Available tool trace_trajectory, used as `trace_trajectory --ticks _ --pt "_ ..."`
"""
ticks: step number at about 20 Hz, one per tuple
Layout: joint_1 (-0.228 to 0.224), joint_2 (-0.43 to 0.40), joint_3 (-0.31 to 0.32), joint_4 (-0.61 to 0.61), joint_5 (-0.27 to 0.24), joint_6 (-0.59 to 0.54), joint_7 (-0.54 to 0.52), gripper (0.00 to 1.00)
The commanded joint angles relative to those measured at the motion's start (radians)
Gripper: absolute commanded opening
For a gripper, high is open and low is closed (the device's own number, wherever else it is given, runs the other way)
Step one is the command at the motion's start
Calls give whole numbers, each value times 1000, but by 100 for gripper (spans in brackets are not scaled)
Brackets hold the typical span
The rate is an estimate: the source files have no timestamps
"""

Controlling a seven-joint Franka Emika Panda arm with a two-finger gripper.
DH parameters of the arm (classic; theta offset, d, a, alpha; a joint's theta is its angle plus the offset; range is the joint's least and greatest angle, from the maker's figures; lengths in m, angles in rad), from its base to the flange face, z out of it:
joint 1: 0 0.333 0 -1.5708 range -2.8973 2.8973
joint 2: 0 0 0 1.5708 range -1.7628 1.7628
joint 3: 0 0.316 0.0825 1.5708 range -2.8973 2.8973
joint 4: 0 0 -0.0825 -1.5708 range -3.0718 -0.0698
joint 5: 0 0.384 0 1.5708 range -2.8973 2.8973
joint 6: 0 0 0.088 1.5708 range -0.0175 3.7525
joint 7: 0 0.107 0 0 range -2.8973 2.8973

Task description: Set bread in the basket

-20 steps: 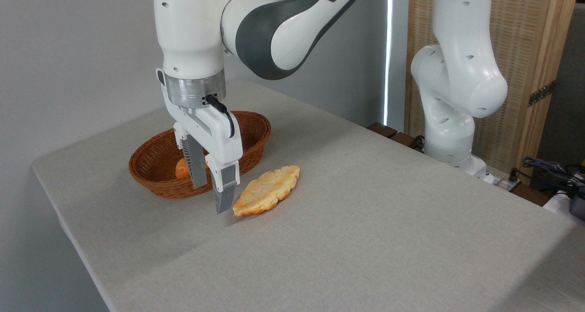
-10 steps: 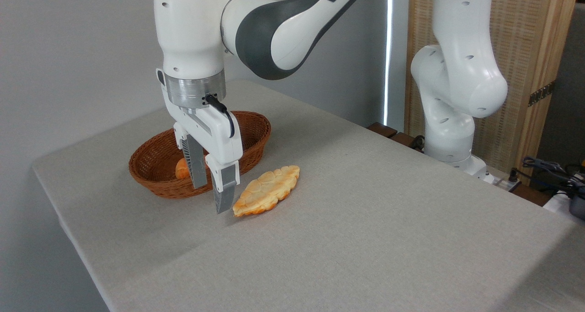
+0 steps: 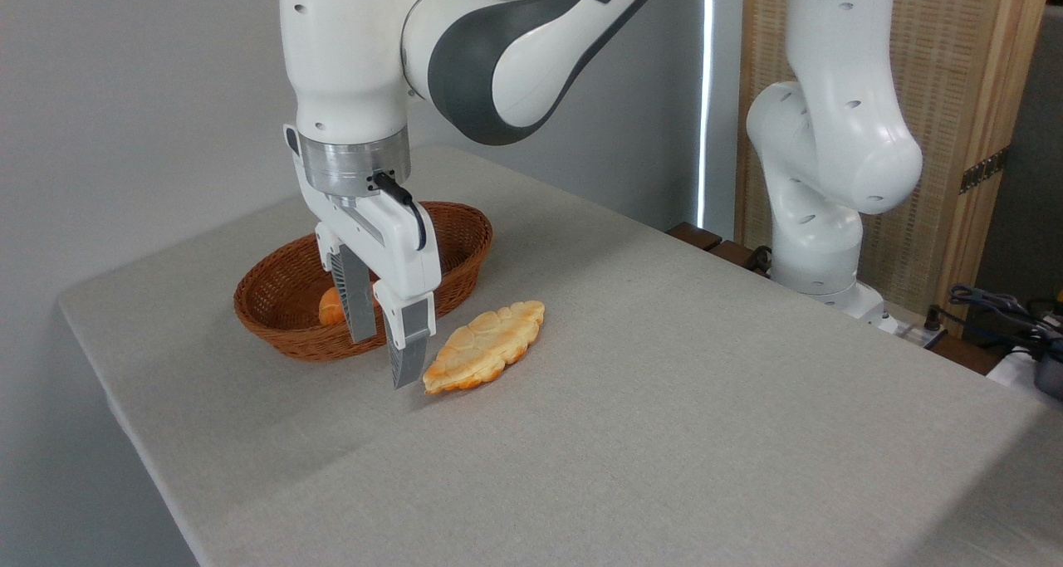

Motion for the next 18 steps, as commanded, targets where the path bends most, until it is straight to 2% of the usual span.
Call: trace_trajectory --ticks 1,7,12,18 --pt "-5 8 10 20 -14 -16 9 100" --pt "-3 0 10 9 -14 -51 16 100" --pt "-5 -24 8 -72 -16 -55 4 100" --pt "-10 -29 5 -134 -28 -55 -83 100"
